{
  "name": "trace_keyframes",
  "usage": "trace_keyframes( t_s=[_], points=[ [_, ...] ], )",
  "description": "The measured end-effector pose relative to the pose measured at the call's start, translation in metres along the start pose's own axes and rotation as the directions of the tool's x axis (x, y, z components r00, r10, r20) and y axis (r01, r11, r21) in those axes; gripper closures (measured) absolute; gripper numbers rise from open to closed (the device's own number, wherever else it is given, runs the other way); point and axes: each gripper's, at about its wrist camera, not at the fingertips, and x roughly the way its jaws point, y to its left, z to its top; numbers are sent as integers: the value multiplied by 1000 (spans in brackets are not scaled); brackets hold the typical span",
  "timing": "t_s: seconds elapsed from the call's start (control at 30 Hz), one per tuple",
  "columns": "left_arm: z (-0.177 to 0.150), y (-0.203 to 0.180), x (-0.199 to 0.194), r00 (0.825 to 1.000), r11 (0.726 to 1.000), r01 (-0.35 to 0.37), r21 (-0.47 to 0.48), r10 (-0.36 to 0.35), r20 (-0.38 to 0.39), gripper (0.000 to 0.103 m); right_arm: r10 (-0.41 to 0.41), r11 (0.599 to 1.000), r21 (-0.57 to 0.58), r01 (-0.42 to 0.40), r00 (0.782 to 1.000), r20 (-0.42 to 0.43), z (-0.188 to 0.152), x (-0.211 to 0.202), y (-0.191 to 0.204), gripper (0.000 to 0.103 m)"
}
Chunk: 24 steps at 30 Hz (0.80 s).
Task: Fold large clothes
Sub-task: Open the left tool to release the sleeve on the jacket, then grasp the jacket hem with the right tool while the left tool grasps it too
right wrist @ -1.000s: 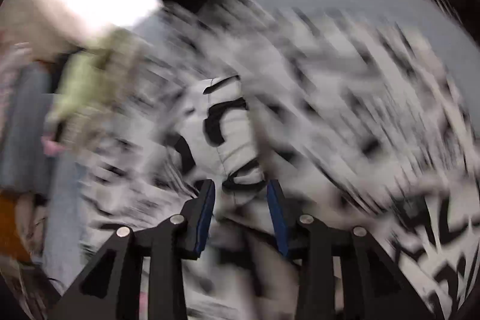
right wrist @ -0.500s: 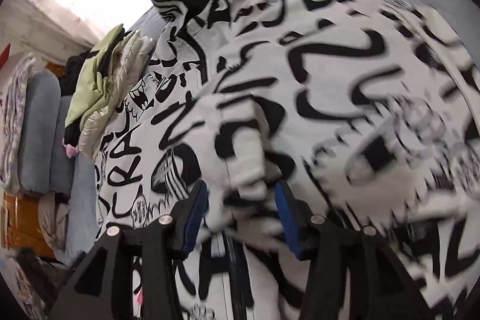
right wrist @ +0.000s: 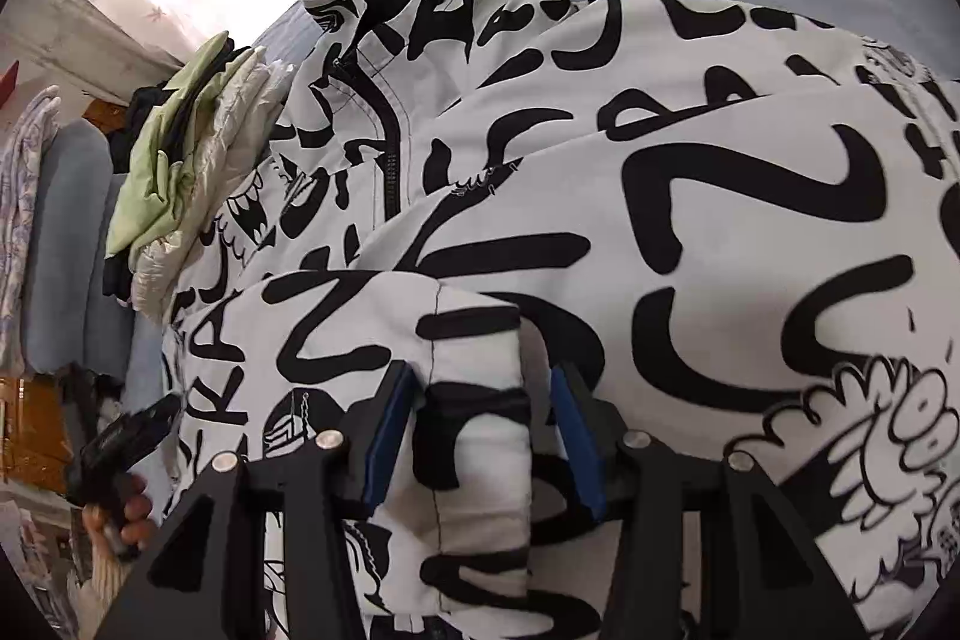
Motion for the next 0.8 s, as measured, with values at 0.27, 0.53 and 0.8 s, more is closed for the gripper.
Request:
trace_keyframes(
  t_s=[0.27, 0.53, 0.8],
  points=[
    [8, -28, 2, 995, 998, -57, 35, 54, 78, 91, 56, 997, -56, -55, 998, 17, -3, 5, 9, 55],
    [-44, -104, -80, 788, 912, -366, 185, 198, 583, 100, 89, 979, -199, -44, 971, 222, -14, -37, 43, 77],
    [-30, -92, -28, 714, 819, -560, 123, 403, 572, 100, -94, 969, -194, 151, 957, 276, -2, 2, 48, 76]
  ],
)
